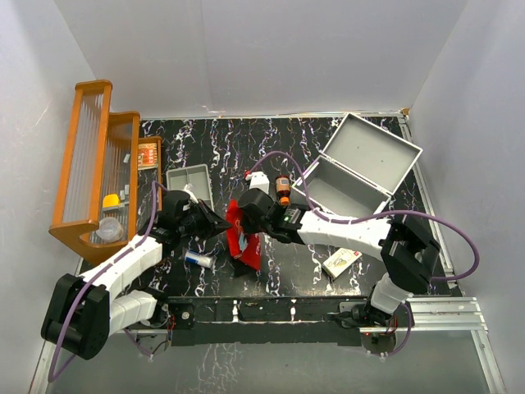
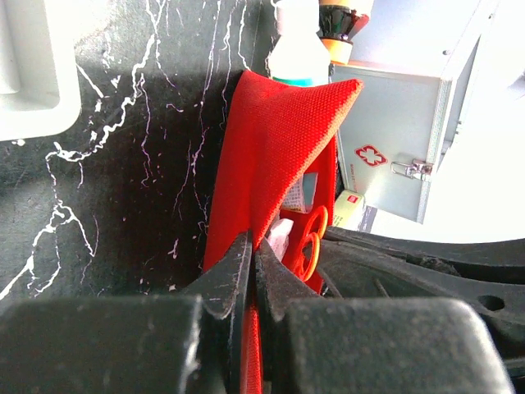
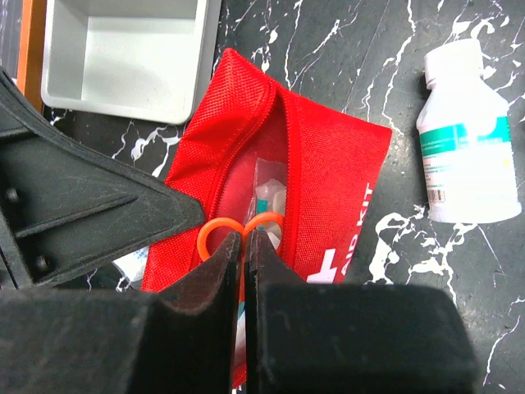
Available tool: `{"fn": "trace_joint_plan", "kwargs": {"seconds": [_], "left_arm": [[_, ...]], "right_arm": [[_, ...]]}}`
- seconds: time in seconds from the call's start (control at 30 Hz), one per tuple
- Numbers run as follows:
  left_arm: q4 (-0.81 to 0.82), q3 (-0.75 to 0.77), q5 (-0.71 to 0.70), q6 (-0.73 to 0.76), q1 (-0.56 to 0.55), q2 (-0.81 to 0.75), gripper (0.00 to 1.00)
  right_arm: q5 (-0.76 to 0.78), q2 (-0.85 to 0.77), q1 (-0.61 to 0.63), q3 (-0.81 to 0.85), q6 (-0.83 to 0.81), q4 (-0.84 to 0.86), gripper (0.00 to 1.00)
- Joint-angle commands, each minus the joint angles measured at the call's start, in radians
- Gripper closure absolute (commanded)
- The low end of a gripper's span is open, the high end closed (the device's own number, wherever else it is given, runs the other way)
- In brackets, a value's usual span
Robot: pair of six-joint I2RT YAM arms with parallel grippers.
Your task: Organize the medicine kit
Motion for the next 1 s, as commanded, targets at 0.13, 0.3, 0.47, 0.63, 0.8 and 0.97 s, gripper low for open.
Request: {"fn": "trace_joint_plan", "kwargs": {"seconds": [0.13, 0.3, 0.47, 0.63, 0.8, 0.97], "left_arm": [[0.016, 0.026, 0.021, 0.0, 0.002, -0.008, 1.0], [0.031, 0.013, 0.022, -0.009, 0.002, -0.009, 1.0], [0.042, 0.007, 0.027, -0.014, 0.002, -0.009, 1.0], [0.041, 0.002, 0.027, -0.013, 0.002, -0.012, 1.0], [0.043, -0.003, 0.031, -0.015, 0.002, -0.015, 1.0], [0.045, -0.009, 0.033, -0.014, 0.002, -0.019, 1.0]], "right_arm": [[-0.008, -0.027, 0.027, 0.021, 0.069, -0.079, 1.0], [0.005, -0.044, 0.029, 0.0, 0.185, -0.143, 1.0], [0.069, -0.05, 0.029, 0.012, 0.345, -0.199, 1.0], [0.106, -0.051, 0.028, 0.057, 0.485, -0.215, 1.0], [0.177, -0.065, 0.027, 0.057, 0.63, -0.256, 0.98], [0.227, -0.081, 0.027, 0.048, 0.716, -0.284, 0.95]]}}
